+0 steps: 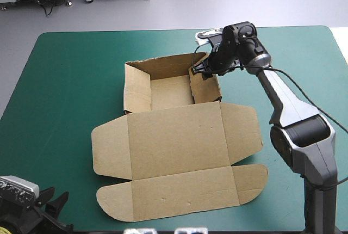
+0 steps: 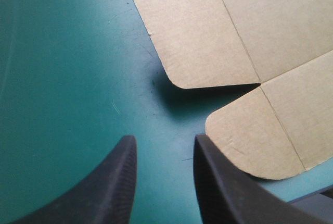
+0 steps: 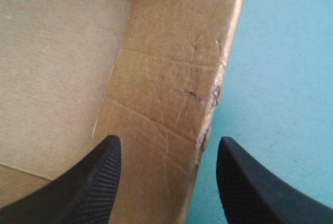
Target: Fold the box
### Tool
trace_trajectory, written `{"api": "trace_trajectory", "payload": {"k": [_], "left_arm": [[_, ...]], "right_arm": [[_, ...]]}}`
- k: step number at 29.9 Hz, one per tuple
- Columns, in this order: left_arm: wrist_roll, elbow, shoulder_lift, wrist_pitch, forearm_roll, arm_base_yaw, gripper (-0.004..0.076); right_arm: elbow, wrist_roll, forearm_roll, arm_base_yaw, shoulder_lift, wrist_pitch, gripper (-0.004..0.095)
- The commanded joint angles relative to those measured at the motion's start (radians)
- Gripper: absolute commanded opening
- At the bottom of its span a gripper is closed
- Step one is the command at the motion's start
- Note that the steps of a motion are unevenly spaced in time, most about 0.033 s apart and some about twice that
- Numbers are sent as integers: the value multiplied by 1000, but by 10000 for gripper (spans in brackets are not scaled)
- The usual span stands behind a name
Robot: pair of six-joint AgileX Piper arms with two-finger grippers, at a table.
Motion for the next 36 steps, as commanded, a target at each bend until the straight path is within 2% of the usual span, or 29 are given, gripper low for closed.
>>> {"api": "trace_trajectory", "payload": {"k": [1,3,5,7,8,9,14,16,28,33,36], "left_arm": [[-4,-1,16,44,12,-6,262],[-4,-1,16,44,18,-6,262],[9,-1,16,44,25,-6,262],[14,-1,16,44,25,-6,262],[14,-1,16,44,25,-6,262],[14,-1,16,44,25,-6,262],[14,-1,16,44,48,-6,262],[14,-1,16,44,53,-6,262],[14,-1,16,44,58,-6,260],[14,-1,16,44,58,-6,258],[14,-1,16,44,58,-6,258]], "right_arm": [[-32,-1,4,-9,-4,9,508],[-32,-1,4,-9,25,9,502],[-32,-1,2,-9,45,5,424],[-32,-7,-29,-10,54,-11,208],[-32,-7,-59,-10,54,-22,70],[-32,-5,-97,-10,54,-32,-18],[-77,37,-334,-52,43,-6,2],[-94,61,-364,-107,29,3,2],[-97,18,-252,-653,3,-1,-1],[-79,-62,-208,-775,11,-8,7],[-48,-99,-211,-793,14,-21,88]]}}
